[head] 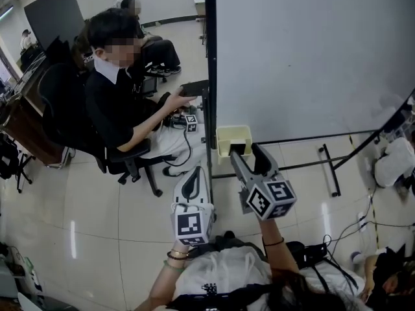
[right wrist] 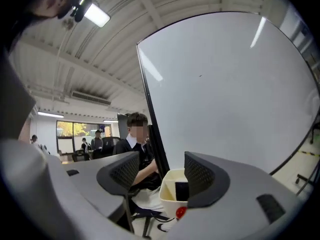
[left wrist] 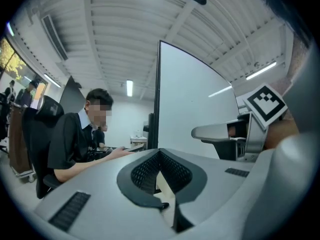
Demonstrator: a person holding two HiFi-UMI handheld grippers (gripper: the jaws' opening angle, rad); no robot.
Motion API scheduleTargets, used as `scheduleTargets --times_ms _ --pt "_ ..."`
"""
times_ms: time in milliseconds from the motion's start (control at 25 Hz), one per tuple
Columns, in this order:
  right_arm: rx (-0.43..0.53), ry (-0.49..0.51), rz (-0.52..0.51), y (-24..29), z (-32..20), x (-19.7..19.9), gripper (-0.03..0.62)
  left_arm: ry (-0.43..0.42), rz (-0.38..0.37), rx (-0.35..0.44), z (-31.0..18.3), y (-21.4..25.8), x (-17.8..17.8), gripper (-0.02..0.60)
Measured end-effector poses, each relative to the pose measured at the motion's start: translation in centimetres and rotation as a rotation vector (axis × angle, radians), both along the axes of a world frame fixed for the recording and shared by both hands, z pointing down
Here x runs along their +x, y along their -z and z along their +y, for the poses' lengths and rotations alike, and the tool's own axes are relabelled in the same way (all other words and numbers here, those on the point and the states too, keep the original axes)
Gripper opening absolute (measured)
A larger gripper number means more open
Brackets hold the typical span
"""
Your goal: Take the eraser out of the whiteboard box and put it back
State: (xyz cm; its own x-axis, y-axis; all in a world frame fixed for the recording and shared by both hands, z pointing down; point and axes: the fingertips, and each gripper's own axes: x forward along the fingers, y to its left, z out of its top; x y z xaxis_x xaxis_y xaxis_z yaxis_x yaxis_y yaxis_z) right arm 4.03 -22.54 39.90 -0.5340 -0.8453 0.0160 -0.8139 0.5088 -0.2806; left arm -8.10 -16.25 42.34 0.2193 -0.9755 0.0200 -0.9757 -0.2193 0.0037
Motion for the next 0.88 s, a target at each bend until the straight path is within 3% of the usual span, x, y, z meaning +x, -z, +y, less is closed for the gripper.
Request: scheduleTargets --times_ms 200,440,880 --pt "0.049 -0.038 0.065 0.9 1.6 1.1 0.282 -0.024 0.001 -0.001 -0.2 0.0 1.1 0.003" --pt "-0.01 -0.029 0.084 -1.4 3.0 0.9 0.278 -0.052 0.003 -0.001 0.0 0.1 2.4 0.003" --pt "-0.027 -0.014 0.109 -1.9 3.5 0.2 0.264 -0.063 0.001 0.005 0.4 1.0 2.7 0.003"
